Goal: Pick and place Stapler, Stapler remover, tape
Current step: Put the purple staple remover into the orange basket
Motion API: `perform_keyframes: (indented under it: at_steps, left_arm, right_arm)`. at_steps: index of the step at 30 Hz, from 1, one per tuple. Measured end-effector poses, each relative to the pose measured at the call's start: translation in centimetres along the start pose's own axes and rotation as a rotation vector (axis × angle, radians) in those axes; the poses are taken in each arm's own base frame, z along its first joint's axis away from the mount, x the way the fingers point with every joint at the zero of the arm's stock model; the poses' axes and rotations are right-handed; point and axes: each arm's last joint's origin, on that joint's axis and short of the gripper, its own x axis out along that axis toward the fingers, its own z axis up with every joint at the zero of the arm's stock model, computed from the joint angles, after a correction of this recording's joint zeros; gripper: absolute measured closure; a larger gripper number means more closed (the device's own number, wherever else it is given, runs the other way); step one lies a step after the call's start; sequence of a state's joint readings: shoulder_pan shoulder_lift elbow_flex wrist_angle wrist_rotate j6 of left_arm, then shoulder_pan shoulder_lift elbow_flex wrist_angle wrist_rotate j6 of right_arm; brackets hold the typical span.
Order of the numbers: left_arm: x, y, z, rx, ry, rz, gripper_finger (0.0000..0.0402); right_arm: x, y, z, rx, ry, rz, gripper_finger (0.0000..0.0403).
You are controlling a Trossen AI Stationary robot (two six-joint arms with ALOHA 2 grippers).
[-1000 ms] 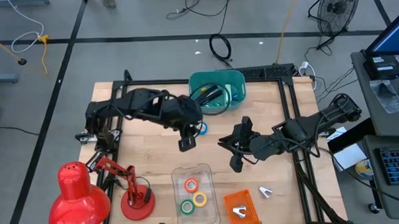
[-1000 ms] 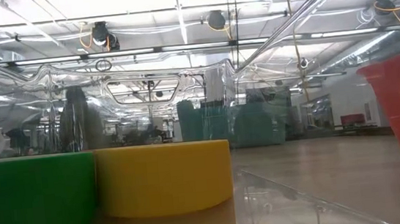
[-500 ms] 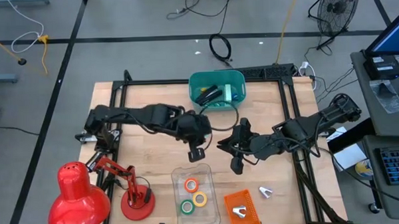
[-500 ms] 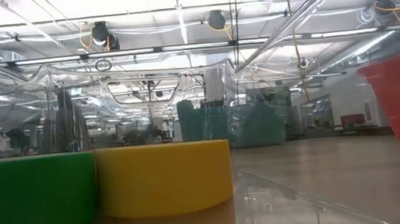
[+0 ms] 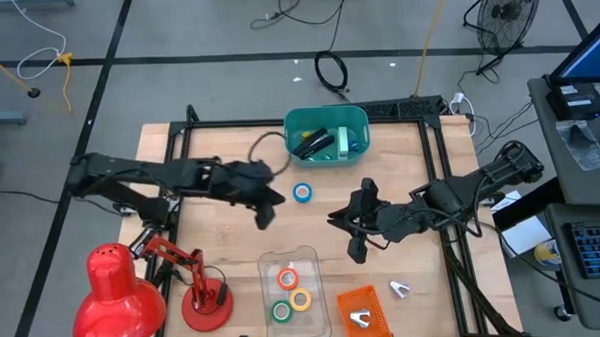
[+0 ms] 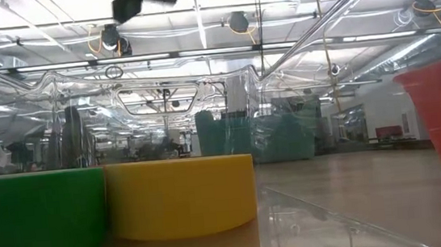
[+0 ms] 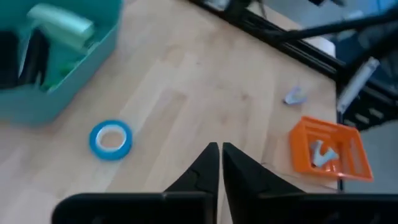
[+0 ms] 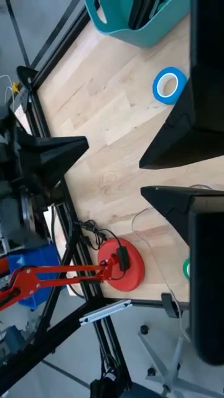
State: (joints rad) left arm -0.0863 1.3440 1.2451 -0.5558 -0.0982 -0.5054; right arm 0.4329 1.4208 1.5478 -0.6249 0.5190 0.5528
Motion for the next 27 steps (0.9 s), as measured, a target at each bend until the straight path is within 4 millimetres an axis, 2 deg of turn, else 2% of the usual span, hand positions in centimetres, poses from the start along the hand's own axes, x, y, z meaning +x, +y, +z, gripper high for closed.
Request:
perform_keyframes:
  at_steps: [3,7,14,18,21,27]
  left_arm:
    - [-1.1,2.0,-1.9,-0.091,-0.009,0.019,0.0367]
    - [-2.5,3.4,-3.1,-0.133,-0.090,0.004,0.0353]
    - [-2.8,3.5,-2.8,-0.010,-0.200,-0.036,0.0329]
    - [-2.3,3.4,-2.8,-0.013,-0.184,-0.057,0.0318]
    - [-2.3,3.3,-2.9,-0.047,-0.177,-0.066,0.0316]
    - [-2.3,3.0,-3.1,-0.041,-0.164,-0.074,0.0316]
  right_arm:
    - [0.3,-0.8,0.0,0.049,0.025,-0.043,0.0355]
    - [0.9,-2.6,-0.3,0.098,0.097,-0.147,0.0355]
    - [1.3,-5.1,-0.5,0.024,0.202,-0.271,0.0355]
    - [1.3,-5.6,-1.1,0.022,0.324,-0.222,0.0355]
    - [1.4,-5.9,-2.9,0.018,0.442,-0.238,0.0355]
    - [1.1,-6.9,-9.6,0.058,0.717,-0.307,0.0355]
